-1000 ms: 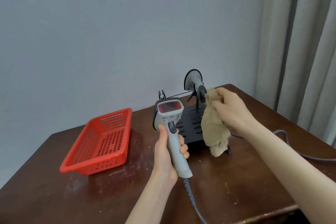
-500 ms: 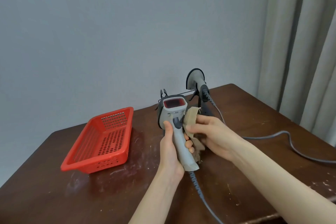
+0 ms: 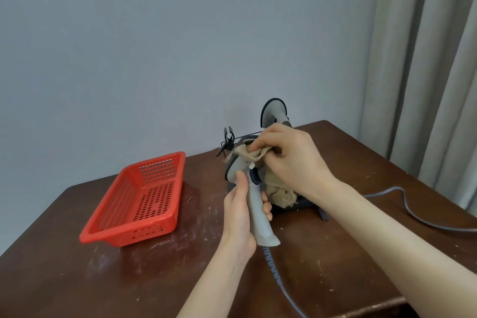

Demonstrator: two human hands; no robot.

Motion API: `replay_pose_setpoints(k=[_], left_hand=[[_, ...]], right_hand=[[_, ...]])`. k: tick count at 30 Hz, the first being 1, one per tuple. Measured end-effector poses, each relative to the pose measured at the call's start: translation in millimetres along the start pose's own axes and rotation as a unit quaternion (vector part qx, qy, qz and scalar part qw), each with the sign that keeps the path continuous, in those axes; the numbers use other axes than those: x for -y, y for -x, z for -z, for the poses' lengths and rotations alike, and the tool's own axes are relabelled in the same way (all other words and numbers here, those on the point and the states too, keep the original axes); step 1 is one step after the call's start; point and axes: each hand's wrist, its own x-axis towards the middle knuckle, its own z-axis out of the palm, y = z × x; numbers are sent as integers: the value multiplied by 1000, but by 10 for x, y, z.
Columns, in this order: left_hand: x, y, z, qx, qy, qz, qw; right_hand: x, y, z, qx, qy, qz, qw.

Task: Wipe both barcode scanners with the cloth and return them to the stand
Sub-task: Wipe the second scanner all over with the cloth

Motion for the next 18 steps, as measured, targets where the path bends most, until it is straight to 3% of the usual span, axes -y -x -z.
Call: replay_pose_setpoints(k=[8, 14, 18], left_hand=[[-13, 15, 16, -17, -5, 2, 1000], [4, 18, 50, -18, -8, 5, 1000], [9, 19, 60, -24, -16, -5, 1000]], right_hand=[[-47, -33, 19, 31, 40, -26, 998], [-153, -7, 144, 80, 138, -70, 985], [-151, -33, 228, 2, 112, -119, 986]])
